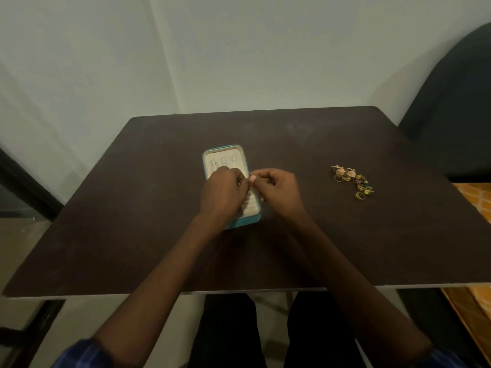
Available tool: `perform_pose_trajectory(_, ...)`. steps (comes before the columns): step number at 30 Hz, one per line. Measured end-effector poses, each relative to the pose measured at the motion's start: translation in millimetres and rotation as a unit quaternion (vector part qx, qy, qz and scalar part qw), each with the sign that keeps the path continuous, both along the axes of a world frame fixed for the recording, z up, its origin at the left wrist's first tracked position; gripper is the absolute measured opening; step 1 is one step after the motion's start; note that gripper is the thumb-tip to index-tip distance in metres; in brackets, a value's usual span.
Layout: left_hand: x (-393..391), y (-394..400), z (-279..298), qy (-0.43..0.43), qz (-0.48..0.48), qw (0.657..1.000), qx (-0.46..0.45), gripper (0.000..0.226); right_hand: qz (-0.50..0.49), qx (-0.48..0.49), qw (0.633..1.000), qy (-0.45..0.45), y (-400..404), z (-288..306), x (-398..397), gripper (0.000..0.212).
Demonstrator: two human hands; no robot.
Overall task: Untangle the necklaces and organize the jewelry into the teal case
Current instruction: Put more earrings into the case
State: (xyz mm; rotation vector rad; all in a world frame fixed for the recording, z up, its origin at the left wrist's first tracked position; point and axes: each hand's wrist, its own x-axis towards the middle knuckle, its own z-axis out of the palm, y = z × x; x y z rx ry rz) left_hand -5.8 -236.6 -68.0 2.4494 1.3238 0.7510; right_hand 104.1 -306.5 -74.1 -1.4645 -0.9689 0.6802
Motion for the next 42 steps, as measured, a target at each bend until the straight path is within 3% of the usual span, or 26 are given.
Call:
perform_pose_trajectory(6,67.9,-22.7,11.0,-0.041,-0.07,0.997,0.003,0.02,-0.081,-0.005,0.996,-0.042,-30.0,3.2,71.5,0.01)
perform_pose_trajectory(10,113.7,-38.8,8.5,-0.021,-0.118,0.993,0.003,0.02,-0.144,-0.014,0.988,-0.054,-55.3,2.4,120.4,0.014)
perform_pose_trajectory(16,153.3,-49.7,-5.0,-0.016,-0.142,0.987,-0.076,0.018,-0.203,-0.045,0.974,-0.093,-81.4,-3.6,179.9,0.012)
perform_pose_trajectory(21,179.7,-36.8,-15.0,-0.035,-0.138,0.974,-0.173,0.015,-0.208,-0.112,0.958,-0.159,-81.4,-13.4,211.8,0.016)
perform_pose_trajectory(30,224.2,-7.0,-15.4,0.023,-0.105,0.982,-0.158,0.043,-0.153,-0.165,0.935,-0.274,-46.2,-19.7,228.5,0.022)
perform_pose_trajectory(35,230.2,0.5,-24.8,0.033,-0.131,0.972,-0.192,0.022,-0.135,-0.242,0.899,-0.339,-35.2,-23.9,233.2,0.039)
perform_pose_trajectory(42,229.7,2.8,-26.6,-0.019,-0.137,0.969,-0.207,0.006,-0.133,-0.231,0.907,-0.326,-30.3,-28.0,233.5,0.026)
